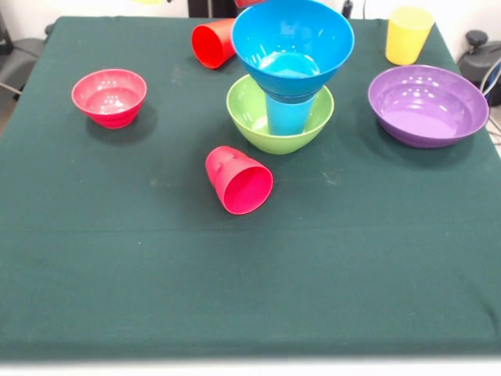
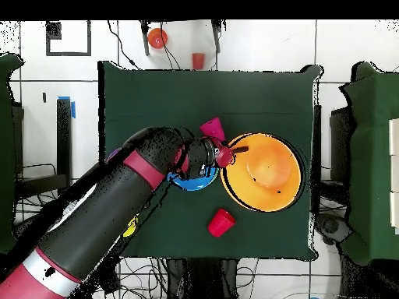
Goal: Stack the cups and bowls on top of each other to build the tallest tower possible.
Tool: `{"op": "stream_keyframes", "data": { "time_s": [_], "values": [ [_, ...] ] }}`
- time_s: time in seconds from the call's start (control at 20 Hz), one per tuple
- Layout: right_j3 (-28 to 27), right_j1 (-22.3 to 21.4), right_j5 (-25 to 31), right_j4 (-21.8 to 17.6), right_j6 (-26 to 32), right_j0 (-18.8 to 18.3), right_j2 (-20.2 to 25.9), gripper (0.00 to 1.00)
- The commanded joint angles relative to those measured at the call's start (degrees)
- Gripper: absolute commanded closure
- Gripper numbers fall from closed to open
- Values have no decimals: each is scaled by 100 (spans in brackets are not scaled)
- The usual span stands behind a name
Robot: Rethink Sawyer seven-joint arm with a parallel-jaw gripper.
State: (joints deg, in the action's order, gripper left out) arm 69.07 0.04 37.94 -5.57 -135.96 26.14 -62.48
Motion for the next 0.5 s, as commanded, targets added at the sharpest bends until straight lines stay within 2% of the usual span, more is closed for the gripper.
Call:
{"op": "stream_keyframes", "data": {
  "time_s": [0.05,0.5],
  "values": [
    [32,244,-36,256,-978,-108,822,100],
    [-49,347,-67,296,-1058,-129,757,100]
  ]
}}
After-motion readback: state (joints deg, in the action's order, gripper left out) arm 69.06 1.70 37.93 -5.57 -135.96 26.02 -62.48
